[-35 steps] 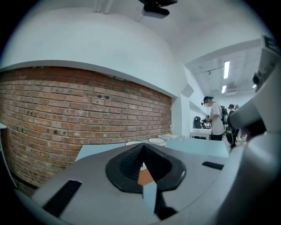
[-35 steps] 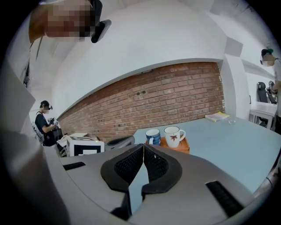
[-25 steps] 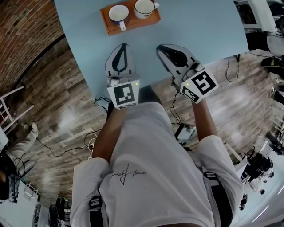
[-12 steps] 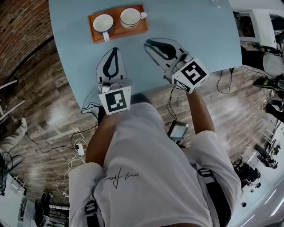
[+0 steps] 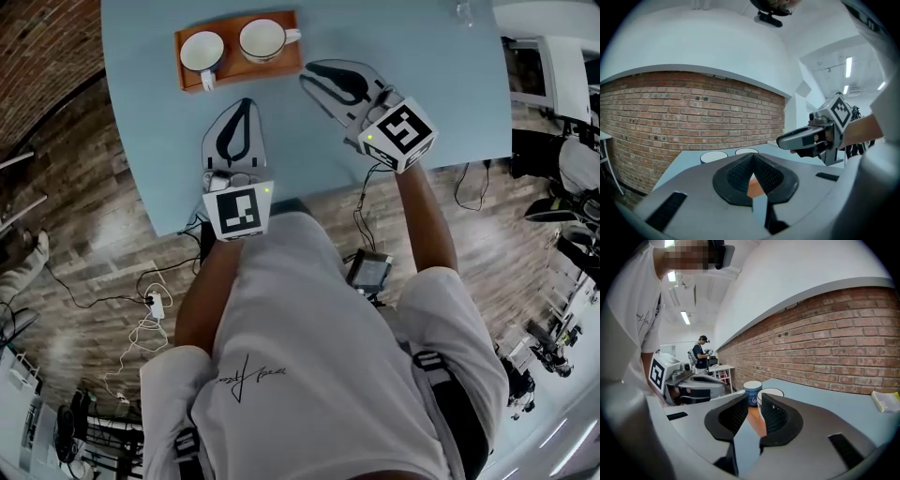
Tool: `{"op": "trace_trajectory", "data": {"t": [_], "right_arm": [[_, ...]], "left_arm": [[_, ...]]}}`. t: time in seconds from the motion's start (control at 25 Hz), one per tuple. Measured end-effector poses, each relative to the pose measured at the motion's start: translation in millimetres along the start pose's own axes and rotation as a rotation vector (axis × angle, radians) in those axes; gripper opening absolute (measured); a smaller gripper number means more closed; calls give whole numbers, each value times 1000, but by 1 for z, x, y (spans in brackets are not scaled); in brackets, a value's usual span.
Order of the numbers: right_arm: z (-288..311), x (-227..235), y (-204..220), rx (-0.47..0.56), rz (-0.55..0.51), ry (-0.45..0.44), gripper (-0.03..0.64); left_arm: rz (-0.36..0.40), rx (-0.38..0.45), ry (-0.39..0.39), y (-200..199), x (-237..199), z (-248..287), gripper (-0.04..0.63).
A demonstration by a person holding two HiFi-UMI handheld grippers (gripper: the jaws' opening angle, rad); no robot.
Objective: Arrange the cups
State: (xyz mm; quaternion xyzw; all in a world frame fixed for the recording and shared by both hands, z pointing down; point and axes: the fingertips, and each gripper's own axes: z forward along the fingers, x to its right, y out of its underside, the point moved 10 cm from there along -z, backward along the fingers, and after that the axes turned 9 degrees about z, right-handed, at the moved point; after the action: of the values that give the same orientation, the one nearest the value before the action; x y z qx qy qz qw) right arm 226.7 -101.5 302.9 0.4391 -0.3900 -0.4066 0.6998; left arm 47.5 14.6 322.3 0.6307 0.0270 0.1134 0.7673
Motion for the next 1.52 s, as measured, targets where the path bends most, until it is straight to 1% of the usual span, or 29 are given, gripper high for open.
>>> {"op": "trace_trajectory", "data": {"t": [0.04,0.08,0.24,0.36,0.48,0.72,0.92,1.0,1.16,1.36,1.52], "right_arm": [[1,4,1,-10,-6,-11,78],[2,9,2,-20,-12,-20,92],[9,26,7,-35,-31,-28,100],[15,40,8,-51,-55,-36,134],[23,53,10,-93,-101,-59,152],[40,73,14,-172,-194,-101,157],[54,85,21,-232,-226,-141,163],[57,87,21,-248,-234,-169,164],[63,96,19,-254,-243,-242,170],[69,101,21,-244,-230,-320,170],[75,104,24,-247,-225,-367,170]], "left_arm": [[5,-3,0,0,2,1,9],[9,-7,0,0,3,2,9],[14,-23,-1,3,4,7,9],[28,-35,-8,2,4,9,9],[41,-49,-17,1,3,12,9],[36,-67,-38,1,0,13,9],[42,-83,-46,6,-2,14,9],[41,-85,-50,6,-2,13,9],[52,-97,-56,5,-2,13,9],[73,-115,-39,8,-2,13,9],[83,-123,-34,10,-1,14,9]]}}
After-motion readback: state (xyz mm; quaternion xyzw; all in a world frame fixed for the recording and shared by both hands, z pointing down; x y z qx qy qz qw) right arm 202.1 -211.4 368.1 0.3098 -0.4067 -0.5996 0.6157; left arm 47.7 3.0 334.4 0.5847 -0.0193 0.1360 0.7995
